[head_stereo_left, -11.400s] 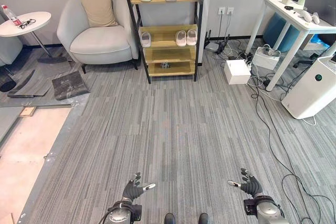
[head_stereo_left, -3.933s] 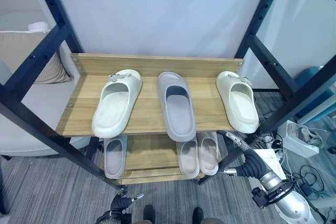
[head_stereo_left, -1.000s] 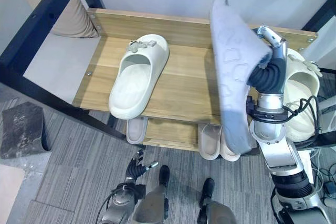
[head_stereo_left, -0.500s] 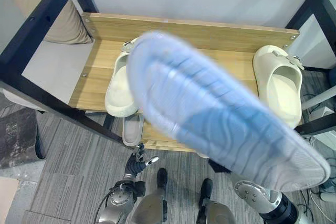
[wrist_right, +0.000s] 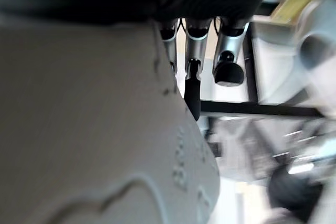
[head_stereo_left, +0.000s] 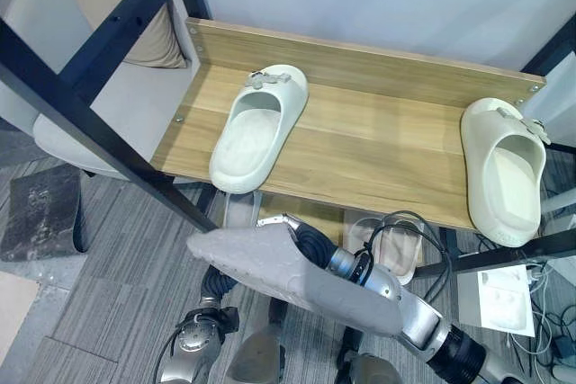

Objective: Arrange the slippers neatly on the shoe rack.

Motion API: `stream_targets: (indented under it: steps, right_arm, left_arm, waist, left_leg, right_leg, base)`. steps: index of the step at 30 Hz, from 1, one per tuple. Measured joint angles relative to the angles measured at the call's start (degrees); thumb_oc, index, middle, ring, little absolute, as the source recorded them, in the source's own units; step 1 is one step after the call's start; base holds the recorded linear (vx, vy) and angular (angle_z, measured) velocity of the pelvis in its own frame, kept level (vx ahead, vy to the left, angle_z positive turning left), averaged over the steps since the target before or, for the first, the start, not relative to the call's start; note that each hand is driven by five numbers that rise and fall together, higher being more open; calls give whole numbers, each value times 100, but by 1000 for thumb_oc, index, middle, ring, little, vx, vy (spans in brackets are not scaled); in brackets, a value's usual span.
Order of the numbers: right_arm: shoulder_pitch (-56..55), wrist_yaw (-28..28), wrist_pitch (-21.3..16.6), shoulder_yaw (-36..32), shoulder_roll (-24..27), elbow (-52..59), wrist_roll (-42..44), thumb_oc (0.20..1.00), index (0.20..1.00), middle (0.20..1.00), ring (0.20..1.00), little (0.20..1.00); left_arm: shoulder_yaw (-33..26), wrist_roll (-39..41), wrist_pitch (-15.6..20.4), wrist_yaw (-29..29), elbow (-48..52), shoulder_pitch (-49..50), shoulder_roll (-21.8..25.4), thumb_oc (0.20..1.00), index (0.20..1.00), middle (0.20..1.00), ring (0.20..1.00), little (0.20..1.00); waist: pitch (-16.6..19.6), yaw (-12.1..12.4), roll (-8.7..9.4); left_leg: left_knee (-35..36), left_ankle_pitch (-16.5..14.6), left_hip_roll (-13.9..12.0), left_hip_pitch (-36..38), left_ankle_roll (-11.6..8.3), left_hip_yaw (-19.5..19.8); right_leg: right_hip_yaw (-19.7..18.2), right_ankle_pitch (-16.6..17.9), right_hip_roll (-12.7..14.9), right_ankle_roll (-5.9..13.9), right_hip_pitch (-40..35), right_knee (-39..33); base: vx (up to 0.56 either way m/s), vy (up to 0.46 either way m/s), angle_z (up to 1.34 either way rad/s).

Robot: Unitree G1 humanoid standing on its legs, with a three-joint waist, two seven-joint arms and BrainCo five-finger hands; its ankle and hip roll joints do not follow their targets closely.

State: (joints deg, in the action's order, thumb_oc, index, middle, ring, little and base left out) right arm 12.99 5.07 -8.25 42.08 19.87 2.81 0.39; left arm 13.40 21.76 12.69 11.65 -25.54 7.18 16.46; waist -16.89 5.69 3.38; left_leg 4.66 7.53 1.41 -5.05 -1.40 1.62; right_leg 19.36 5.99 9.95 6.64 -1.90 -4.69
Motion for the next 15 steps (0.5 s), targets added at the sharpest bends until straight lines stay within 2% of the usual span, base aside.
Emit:
stream_targets:
  steps: [2, 5, 6, 8, 10, 12, 14, 15]
  right_arm:
    - [-148, -241, -9, -116, 135, -572, -888, 200, 200, 200, 200, 200]
    - [-168, -878, 50, -249, 403, -1479, -2478, 200, 200, 200, 200, 200]
    - [-158, -1257, 66, -341, 449, -1823, -2999, 200, 200, 200, 200, 200]
    - [-83, -1750, 204, -628, 395, -2404, -3412, 200, 200, 200, 200, 200]
    - [316, -2486, 482, -904, 247, -3170, -3626, 200, 200, 200, 200, 200]
    - [817, -2909, 743, -974, 182, -3733, -3653, 200, 200, 200, 200, 200]
    - [1515, -3252, 892, -1129, 163, -4048, -3720, 200, 200, 200, 200, 200]
    - [1728, -3321, 918, -1159, 169, -4073, -3754, 200, 200, 200, 200, 200]
  left_arm:
    - [2, 32, 80, 6, 74, 17, 3, 1000, 1000, 1000, 1000, 1000]
    - [24, 67, 184, 37, 257, 19, 26, 1000, 1000, 1000, 1000, 1000]
    - [61, 66, 223, 53, 317, 7, 67, 1000, 1000, 1000, 1000, 1000]
    - [227, 90, 325, 88, 509, -28, 207, 1000, 1000, 1000, 1000, 1000]
    - [456, 214, 393, 151, 763, -170, 309, 1000, 1000, 1000, 1000, 1000]
    - [656, 215, 406, 203, 915, -392, 322, 1000, 1000, 1000, 1000, 1000]
    - [926, 214, 472, 200, 1164, -727, 351, 1000, 1000, 1000, 1000, 1000]
    - [957, 213, 486, 194, 1188, -802, 352, 1000, 1000, 1000, 1000, 1000]
  waist:
    - [1, 10, -22]
    - [-21, 41, -59]
    - [-37, 50, -92]
    - [-76, 87, -146]
    - [-215, 150, -328]
    - [-360, 194, -498]
    - [-734, 288, -737]
    - [-865, 340, -790]
  left_leg:
    - [0, 17, 10, -58, -21, 98]
    - [0, 49, 8, -126, -31, 165]
    - [0, 70, 9, -160, -28, 219]
    - [-1, 117, -6, -283, -48, 280]
    - [-3, 226, -32, -512, -62, 406]
    - [-75, 285, -55, -758, -80, 458]
    - [-332, 285, -67, -1115, -84, 570]
    - [-347, 301, -79, -1153, -103, 584]
  right_leg:
    - [107, -5, 0, -1, 3, 0]
    - [198, -18, -9, -7, 24, 0]
    - [273, -26, -12, -10, 37, 0]
    - [295, -44, -46, -4, 125, 1]
    - [373, -46, -79, -10, 332, 68]
    - [449, -62, -93, -21, 564, 177]
    - [567, -81, -105, -48, 806, 332]
    - [578, -94, -109, -71, 855, 403]
  base:
    - [-25, -25, 22]
    - [-64, -27, 19]
    - [-140, -27, 20]
    - [-227, -32, 15]
    - [-232, -22, 17]
    - [-86, -4, 21]
    - [-120, 10, 21]
    - [-153, 26, 18]
